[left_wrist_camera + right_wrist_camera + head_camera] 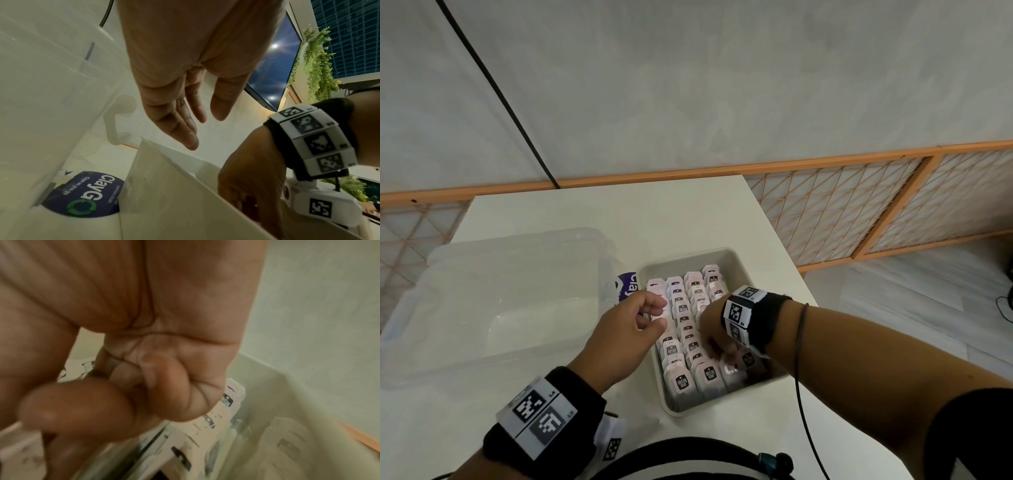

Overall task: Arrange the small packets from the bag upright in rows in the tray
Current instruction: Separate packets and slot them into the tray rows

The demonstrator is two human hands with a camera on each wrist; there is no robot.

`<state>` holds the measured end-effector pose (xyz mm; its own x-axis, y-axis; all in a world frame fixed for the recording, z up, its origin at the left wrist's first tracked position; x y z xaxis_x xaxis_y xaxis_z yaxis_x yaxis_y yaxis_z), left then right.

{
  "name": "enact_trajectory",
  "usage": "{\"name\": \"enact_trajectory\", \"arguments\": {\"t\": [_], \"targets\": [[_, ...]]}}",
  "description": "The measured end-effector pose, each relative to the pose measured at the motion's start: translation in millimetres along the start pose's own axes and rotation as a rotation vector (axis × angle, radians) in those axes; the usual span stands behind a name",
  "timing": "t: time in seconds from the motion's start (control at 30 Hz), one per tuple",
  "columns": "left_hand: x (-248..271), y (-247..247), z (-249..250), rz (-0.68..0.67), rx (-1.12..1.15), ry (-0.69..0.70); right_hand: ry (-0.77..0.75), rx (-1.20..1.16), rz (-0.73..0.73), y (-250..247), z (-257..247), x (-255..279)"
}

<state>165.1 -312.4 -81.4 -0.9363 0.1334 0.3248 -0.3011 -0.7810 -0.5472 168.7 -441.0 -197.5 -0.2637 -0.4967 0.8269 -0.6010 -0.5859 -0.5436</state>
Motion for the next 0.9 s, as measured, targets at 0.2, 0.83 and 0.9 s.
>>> {"name": "enact_trajectory", "arguments": {"t": [0.2, 0.83, 0.9], "targets": [[7, 18, 16, -0.08, -0.171, 0.12, 0.115, -0.219, 0.243, -28, 9, 59], [13, 169, 23, -0.575, -1.306, 0.324, 0.645, -0.76, 0.916, 75, 22, 172], [15, 173, 26, -0.592, -1.322, 0.328, 0.648, -0.752, 0.943, 76, 20, 173]]}}
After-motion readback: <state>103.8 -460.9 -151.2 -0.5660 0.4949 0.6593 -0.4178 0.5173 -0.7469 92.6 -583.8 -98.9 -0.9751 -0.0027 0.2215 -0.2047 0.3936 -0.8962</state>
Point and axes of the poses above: each hand's wrist, its own x-axis away from the middle knuckle, its own y-axis out of the palm, z = x × y, the point moved 10 cm from there along -x, towards the middle knuckle, and after that the axes turned 15 degrees about -y, right-handed, at the moved point
